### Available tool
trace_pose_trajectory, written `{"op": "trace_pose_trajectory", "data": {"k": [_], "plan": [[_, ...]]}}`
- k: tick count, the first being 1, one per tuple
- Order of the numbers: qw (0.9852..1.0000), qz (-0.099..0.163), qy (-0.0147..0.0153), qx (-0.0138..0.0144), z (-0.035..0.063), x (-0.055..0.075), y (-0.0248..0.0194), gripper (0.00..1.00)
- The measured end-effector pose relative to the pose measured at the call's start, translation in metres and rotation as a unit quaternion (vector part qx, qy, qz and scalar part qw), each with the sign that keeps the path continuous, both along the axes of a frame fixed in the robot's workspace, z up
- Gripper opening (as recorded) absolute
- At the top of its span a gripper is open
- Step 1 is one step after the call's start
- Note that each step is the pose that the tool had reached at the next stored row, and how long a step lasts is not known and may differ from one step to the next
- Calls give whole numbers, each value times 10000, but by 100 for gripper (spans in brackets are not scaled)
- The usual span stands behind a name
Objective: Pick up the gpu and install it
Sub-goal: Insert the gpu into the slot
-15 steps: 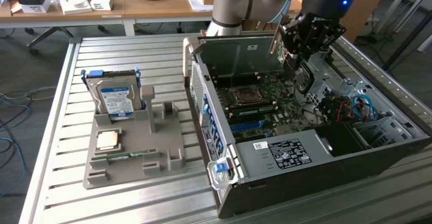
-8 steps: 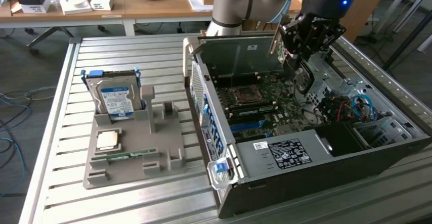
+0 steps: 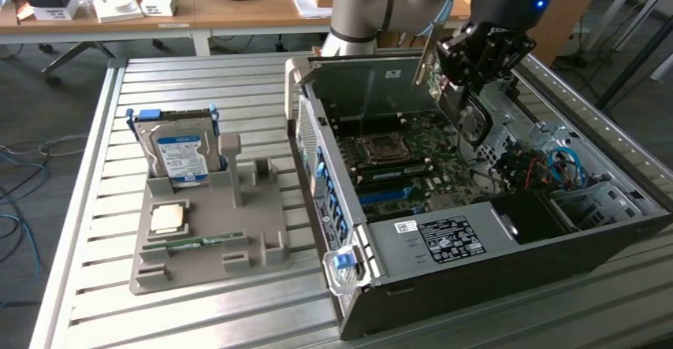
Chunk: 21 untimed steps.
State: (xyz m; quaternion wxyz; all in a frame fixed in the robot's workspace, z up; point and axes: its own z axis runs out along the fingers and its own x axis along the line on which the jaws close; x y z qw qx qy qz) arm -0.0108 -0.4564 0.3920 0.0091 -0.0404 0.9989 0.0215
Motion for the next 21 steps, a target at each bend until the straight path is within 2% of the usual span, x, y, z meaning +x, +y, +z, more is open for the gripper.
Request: {"op": "trace_pose_trajectory", "data": {"k": [5,10,15,17,21], "plan": [[9991,424,0,-8,-2,0,0,26],[9965,840,-1,-14,-4,0,0,26],[9917,1288,-1,-18,-7,0,0,26],[9892,1467,-1,-19,-9,0,0,26],[9832,1827,-1,-20,-12,0,0,26]]}}
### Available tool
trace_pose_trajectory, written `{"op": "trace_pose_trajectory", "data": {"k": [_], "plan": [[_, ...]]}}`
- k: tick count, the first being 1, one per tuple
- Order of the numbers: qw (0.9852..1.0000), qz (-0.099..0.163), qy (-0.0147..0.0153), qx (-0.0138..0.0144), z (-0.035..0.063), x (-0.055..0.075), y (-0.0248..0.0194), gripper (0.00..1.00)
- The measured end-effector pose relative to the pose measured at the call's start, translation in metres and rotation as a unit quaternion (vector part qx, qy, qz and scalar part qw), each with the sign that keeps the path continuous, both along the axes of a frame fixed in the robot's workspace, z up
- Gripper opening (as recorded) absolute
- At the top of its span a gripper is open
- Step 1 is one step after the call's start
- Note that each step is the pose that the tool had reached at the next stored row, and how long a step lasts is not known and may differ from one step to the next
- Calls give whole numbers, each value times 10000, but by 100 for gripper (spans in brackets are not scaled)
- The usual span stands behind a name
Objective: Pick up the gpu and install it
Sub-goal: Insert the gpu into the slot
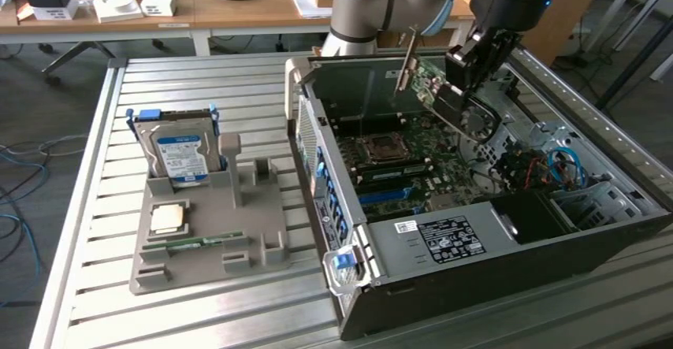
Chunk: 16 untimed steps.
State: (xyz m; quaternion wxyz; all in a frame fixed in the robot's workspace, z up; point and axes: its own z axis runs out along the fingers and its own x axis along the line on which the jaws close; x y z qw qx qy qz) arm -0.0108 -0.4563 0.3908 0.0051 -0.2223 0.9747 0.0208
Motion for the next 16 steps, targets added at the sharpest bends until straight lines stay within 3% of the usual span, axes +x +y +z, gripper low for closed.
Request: {"op": "trace_pose_trajectory", "data": {"k": [4,8,12,16], "plan": [[9993,368,0,-2,-3,0,0,26],[9974,726,0,-3,-7,0,0,26],[9940,1090,0,-4,-11,0,0,26],[9894,1455,0,-4,-15,0,0,26]]}}
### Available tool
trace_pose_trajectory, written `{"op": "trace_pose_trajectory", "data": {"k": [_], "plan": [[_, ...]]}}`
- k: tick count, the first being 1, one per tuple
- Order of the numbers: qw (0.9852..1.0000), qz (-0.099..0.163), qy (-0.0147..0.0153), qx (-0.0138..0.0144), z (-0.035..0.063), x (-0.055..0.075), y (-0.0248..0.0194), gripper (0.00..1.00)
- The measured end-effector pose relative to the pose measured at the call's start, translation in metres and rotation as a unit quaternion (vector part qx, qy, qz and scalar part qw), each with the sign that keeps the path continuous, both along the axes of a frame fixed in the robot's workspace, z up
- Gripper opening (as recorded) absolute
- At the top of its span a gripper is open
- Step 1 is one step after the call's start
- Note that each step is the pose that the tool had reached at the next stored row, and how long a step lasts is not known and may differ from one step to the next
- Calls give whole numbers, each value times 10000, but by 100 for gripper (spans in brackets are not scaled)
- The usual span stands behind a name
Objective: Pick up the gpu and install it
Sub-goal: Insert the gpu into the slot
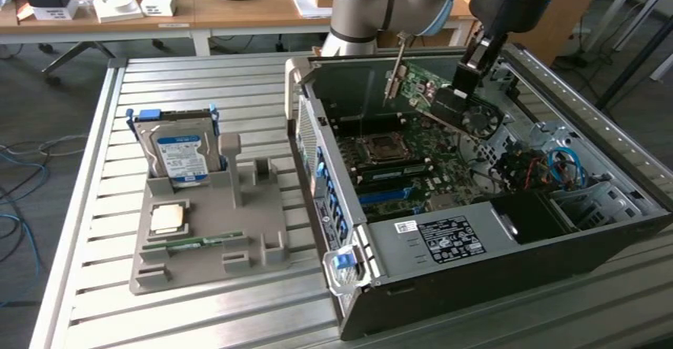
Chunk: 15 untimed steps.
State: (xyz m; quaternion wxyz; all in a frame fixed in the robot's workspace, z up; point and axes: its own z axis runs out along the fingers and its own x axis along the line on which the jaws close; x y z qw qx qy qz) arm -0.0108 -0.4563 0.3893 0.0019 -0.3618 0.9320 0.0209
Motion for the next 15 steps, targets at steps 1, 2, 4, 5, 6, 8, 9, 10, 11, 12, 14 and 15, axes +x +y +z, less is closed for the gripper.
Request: {"op": "trace_pose_trajectory", "data": {"k": [1,2,4,5,6,8,9,10,11,12,14,15], "plan": [[10000,90,0,0,-1,0,0,26],[9998,180,0,0,-2,0,0,26],[9994,356,0,0,-4,0,0,26],[9990,447,0,0,-5,0,0,26],[9985,544,0,0,-6,0,0,26],[9974,725,0,0,-8,0,0,26],[9967,813,0,0,-9,0,0,26],[9959,903,0,0,-10,0,0,26],[9951,993,0,0,-11,0,0,26],[9941,1082,0,0,-12,0,0,26],[9920,1266,0,0,-14,0,0,26],[9908,1355,0,0,-15,0,0,26]]}}
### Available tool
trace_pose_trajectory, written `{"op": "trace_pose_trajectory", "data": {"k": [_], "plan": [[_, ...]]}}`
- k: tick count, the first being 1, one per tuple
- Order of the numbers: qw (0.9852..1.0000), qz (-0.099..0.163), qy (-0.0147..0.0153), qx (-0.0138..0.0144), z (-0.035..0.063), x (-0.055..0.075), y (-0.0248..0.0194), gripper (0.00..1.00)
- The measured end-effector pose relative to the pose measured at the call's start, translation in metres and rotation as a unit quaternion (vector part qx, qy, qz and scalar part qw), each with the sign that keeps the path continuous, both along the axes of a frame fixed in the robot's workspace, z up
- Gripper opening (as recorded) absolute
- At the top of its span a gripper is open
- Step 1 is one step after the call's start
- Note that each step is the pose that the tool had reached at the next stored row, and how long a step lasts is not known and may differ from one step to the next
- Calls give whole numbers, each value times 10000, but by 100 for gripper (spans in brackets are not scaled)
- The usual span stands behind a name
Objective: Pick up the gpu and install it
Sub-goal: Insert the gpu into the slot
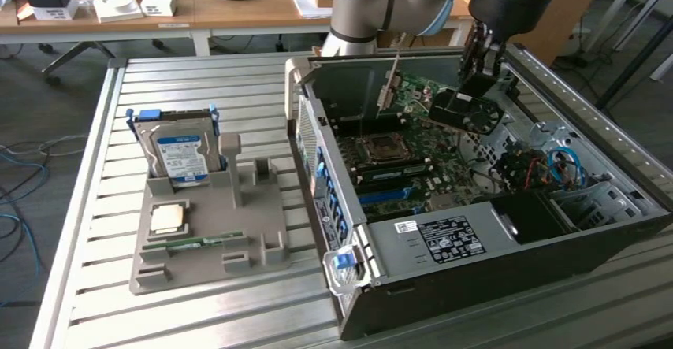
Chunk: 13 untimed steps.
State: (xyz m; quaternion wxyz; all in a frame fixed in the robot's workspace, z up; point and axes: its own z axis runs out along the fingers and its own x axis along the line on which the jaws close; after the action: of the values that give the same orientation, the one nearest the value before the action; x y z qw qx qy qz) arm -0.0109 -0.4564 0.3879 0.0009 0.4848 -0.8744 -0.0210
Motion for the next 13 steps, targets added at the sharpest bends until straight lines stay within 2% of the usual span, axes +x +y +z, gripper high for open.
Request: {"op": "trace_pose_trajectory", "data": {"k": [3,7,10,13], "plan": [[9996,270,0,0,-3,0,0,26],[9980,637,0,0,-7,0,0,26],[9959,906,0,0,-10,0,0,26],[9930,1180,0,0,-14,0,0,26]]}}
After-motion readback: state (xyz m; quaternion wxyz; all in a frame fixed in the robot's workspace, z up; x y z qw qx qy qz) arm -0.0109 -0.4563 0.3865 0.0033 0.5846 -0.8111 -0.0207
